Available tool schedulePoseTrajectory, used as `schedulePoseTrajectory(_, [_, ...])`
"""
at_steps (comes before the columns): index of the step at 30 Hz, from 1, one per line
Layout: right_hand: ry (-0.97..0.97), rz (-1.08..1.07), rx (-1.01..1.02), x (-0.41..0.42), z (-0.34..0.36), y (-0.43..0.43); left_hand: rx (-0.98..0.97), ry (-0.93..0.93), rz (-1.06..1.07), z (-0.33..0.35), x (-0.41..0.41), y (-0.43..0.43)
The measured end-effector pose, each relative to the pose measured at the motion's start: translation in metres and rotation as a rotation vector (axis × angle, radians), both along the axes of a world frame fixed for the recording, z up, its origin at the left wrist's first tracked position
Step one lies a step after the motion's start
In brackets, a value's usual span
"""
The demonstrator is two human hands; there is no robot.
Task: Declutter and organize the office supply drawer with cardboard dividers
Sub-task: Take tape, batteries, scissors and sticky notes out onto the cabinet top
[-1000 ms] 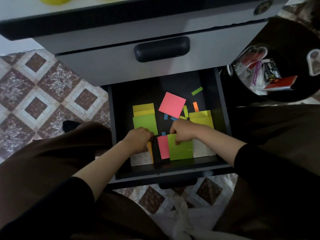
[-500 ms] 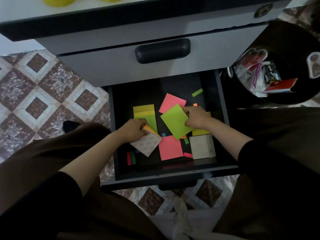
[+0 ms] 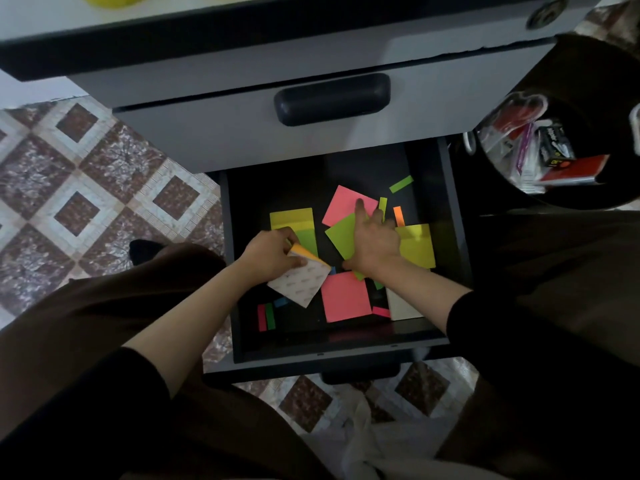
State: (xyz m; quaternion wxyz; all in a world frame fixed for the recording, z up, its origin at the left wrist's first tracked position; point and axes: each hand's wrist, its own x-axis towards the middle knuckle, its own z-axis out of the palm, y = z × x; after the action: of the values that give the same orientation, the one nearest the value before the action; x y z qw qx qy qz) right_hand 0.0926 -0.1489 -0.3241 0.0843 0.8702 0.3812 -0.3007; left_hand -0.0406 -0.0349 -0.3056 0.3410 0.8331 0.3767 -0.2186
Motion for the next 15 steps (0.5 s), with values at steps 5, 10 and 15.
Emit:
schedulePoseTrajectory(5, [0.223, -0.157, 0.095, 0.024, 0.024, 0.004, 0.003, -0.005, -0.005, 0.006, -0.002, 0.003])
schedulePoseTrajectory(10, [0.539, -0.548, 0.272, 0.041, 0.02, -0.005, -0.011, -0.015, -0.007, 0.012, -0.006, 0.0])
schedulePoseTrajectory(15, [0.43, -0.383, 0.258, 0.038, 0.011, -0.012, -0.011, -0.039, 0.004, 0.02, -0.01, -0.004])
